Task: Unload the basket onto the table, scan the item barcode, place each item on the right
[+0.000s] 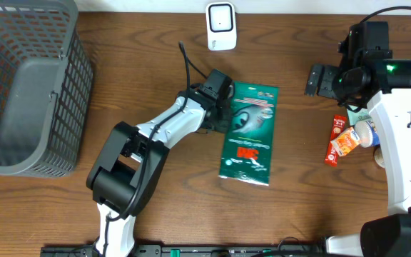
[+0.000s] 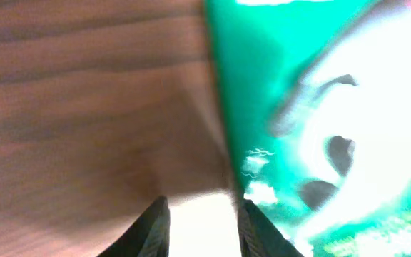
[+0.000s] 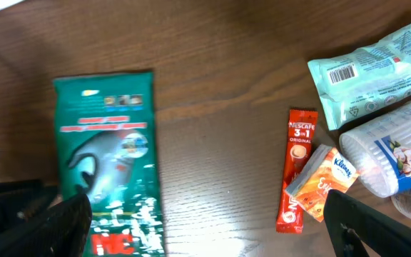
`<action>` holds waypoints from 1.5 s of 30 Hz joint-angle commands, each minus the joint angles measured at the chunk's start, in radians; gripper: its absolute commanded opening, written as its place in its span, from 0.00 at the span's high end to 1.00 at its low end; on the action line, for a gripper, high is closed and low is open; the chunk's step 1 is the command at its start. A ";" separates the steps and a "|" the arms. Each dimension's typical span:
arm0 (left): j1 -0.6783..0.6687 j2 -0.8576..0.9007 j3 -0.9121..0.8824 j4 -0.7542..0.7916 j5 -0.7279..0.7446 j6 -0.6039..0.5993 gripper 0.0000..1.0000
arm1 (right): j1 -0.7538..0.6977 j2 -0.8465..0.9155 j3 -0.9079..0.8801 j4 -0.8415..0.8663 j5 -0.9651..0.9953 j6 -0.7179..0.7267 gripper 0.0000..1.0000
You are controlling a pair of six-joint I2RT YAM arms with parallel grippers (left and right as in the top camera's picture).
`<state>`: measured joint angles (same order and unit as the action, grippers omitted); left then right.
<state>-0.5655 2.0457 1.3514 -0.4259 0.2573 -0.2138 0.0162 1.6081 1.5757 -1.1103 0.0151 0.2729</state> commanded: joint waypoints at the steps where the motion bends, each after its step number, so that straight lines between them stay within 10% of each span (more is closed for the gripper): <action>1: -0.026 -0.005 -0.006 0.040 0.263 -0.011 0.71 | -0.001 0.000 0.014 -0.002 0.003 -0.012 0.01; 11: -0.040 -0.073 0.014 0.069 0.222 -0.011 0.70 | -0.002 0.000 0.014 -0.002 0.003 -0.012 0.01; 24: 0.046 -0.528 0.014 -0.177 -0.400 -0.024 0.47 | -0.002 0.000 0.014 -0.002 0.003 -0.012 0.01; 33: 0.212 -0.547 0.014 -0.243 -0.408 -0.024 0.37 | -0.002 0.000 0.014 -0.002 0.003 -0.012 0.01; 35: 0.246 -0.547 0.014 -0.244 -0.407 -0.024 0.19 | -0.002 0.000 0.014 -0.002 0.003 -0.013 0.01; 45: 0.281 -0.547 0.014 -0.248 -0.408 -0.024 0.18 | -0.002 0.000 0.014 -0.002 0.003 -0.013 0.01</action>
<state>-0.2859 1.4937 1.3560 -0.6708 -0.1375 -0.2363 0.0162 1.6081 1.5757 -1.1103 0.0151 0.2733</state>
